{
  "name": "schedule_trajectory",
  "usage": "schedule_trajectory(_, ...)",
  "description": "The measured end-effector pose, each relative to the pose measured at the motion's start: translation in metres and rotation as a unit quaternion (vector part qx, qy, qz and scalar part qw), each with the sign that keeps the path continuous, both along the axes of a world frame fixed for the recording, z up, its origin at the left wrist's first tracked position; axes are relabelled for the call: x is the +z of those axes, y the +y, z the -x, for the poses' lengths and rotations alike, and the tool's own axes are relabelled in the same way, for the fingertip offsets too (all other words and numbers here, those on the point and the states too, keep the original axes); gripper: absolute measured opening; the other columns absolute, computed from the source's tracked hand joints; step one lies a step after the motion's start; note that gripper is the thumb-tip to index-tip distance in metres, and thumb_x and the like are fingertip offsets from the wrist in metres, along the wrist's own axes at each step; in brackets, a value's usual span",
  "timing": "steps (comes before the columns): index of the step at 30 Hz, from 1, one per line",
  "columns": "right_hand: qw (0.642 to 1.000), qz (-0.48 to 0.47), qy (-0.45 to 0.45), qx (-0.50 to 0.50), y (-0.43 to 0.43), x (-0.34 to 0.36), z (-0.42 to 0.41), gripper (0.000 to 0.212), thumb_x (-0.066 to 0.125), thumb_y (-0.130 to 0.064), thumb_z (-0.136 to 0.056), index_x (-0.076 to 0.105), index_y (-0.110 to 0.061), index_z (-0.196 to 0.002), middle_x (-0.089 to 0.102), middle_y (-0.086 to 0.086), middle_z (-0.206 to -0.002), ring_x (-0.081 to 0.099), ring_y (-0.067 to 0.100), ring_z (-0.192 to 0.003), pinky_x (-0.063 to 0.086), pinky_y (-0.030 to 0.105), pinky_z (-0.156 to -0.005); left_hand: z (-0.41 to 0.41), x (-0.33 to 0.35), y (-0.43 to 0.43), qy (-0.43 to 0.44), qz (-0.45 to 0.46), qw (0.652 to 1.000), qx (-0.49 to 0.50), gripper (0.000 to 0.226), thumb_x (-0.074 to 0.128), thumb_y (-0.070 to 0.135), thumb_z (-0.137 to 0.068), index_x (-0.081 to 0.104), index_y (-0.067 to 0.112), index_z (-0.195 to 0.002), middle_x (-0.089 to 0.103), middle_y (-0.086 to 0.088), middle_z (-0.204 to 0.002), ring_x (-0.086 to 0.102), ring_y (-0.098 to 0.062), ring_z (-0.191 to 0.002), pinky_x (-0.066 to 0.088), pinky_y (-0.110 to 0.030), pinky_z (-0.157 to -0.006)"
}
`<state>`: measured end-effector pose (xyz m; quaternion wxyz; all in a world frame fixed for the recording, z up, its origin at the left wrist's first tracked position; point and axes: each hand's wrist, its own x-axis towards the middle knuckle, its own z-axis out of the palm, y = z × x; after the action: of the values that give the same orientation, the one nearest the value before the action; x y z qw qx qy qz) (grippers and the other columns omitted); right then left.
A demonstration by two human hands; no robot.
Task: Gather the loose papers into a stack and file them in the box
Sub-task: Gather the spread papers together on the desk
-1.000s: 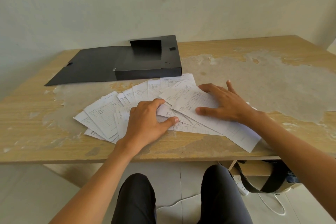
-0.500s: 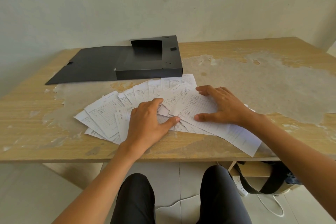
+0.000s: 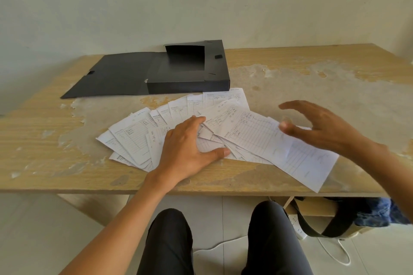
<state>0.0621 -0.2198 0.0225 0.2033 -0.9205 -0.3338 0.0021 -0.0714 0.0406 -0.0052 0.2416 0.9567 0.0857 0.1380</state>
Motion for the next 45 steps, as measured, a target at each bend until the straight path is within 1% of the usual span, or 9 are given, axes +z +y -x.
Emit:
schedule_trajectory(3, 0.999, 0.040, 0.006, 0.011, -0.016, -0.013, 0.009, 0.103, 0.011, -0.091, -0.064, 0.030, -0.031, -0.145, 0.033, 0.000, -0.153, 0.040, 0.025, -0.134, 0.031, 0.042, -0.106, -0.003, 0.000, 0.000, 0.006, -0.014, 1.000, 0.002, 0.097, 0.063, 0.073, -0.062, 0.034, 0.027, -0.142, 0.041, 0.006, -0.146, 0.037, -0.017, -0.131, 0.023, -0.036, -0.109)
schedule_trajectory(5, 0.996, 0.080, -0.015, 0.031, -0.013, -0.023, 0.015, 0.093, 0.010, -0.083, -0.072, 0.023, -0.032, -0.147, 0.027, 0.001, -0.156, 0.032, 0.022, -0.139, 0.018, 0.042, -0.114, -0.004, -0.001, 0.000, 0.006, -0.023, 1.000, 0.004, 0.097, 0.063, 0.075, -0.060, 0.035, 0.028, -0.141, 0.043, 0.006, -0.144, 0.037, -0.017, -0.130, 0.023, -0.036, -0.109)
schedule_trajectory(9, 0.988, 0.121, -0.072, 0.067, 0.009, -0.028, 0.010, 0.092, -0.006, -0.080, -0.075, 0.019, -0.031, -0.149, 0.032, 0.002, -0.154, 0.027, 0.018, -0.143, 0.003, 0.043, -0.118, -0.005, -0.003, 0.000, 0.003, -0.024, 1.000, 0.003, 0.096, 0.059, 0.077, -0.059, 0.038, 0.028, -0.139, 0.045, 0.006, -0.142, 0.039, -0.017, -0.128, 0.025, -0.036, -0.107)
schedule_trajectory(16, 0.983, 0.105, -0.139, 0.064, 0.044, -0.023, 0.000, 0.093, -0.005, -0.075, -0.081, 0.042, -0.020, -0.138, 0.062, 0.006, -0.108, 0.057, 0.025, -0.102, 0.024, 0.044, -0.110, -0.004, -0.005, 0.000, -0.003, -0.019, 1.000, 0.000, 0.093, 0.058, 0.076, -0.060, 0.041, 0.026, -0.136, 0.048, 0.005, -0.138, 0.041, -0.016, -0.126, 0.026, -0.034, -0.105)
schedule_trajectory(23, 0.990, 0.065, -0.127, -0.002, 0.052, -0.027, 0.010, 0.101, -0.001, -0.083, -0.071, 0.040, -0.019, -0.138, 0.058, 0.007, -0.124, 0.054, 0.024, -0.109, 0.034, 0.040, -0.096, -0.006, -0.007, 0.001, 0.001, -0.030, 1.000, 0.005, 0.097, 0.055, 0.082, -0.058, 0.040, 0.026, -0.136, 0.048, 0.004, -0.137, 0.041, -0.017, -0.125, 0.027, -0.035, -0.105)
schedule_trajectory(27, 0.987, 0.085, -0.133, -0.044, 0.069, -0.028, 0.015, 0.081, 0.029, -0.074, -0.083, 0.036, -0.018, -0.140, 0.054, 0.005, -0.131, 0.050, 0.024, -0.115, 0.033, 0.039, -0.100, -0.006, -0.007, 0.000, 0.000, -0.036, 0.999, 0.009, 0.101, 0.048, 0.087, -0.056, 0.041, 0.026, -0.136, 0.049, 0.005, -0.136, 0.042, -0.016, -0.124, 0.028, -0.033, -0.103)
schedule_trajectory(31, 0.983, 0.108, -0.133, -0.066, 0.080, -0.021, 0.014, 0.080, 0.044, -0.073, -0.079, 0.042, -0.016, -0.135, 0.056, 0.005, -0.127, 0.051, 0.025, -0.114, 0.033, 0.039, -0.099, -0.004, -0.006, -0.002, -0.002, -0.032, 0.999, 0.013, 0.099, 0.049, 0.083, -0.059, 0.039, 0.024, -0.137, 0.048, 0.004, -0.137, 0.041, -0.016, -0.125, 0.027, -0.033, -0.105)
schedule_trajectory(38, 0.990, 0.055, -0.015, -0.132, 0.092, -0.013, 0.001, 0.073, 0.059, -0.070, -0.072, 0.057, -0.014, -0.118, 0.064, 0.003, -0.112, 0.059, 0.023, -0.100, 0.037, 0.039, -0.094, -0.004, -0.006, -0.002, 0.005, -0.025, 0.999, 0.023, 0.101, 0.048, 0.083, -0.057, 0.038, 0.024, -0.139, 0.046, 0.004, -0.140, 0.039, -0.015, -0.127, 0.028, -0.035, -0.107)
schedule_trajectory(45, 0.978, -0.023, 0.146, -0.144, 0.094, -0.011, -0.010, 0.056, 0.073, -0.060, -0.066, 0.060, -0.013, -0.095, 0.069, 0.002, -0.090, 0.068, 0.021, -0.076, 0.058, 0.039, -0.077, -0.003, -0.006, -0.003, 0.009, -0.019, 0.999, 0.027, 0.103, 0.049, 0.083, -0.057, 0.034, 0.025, -0.141, 0.044, 0.004, -0.142, 0.039, -0.015, -0.129, 0.028, -0.035, -0.108)
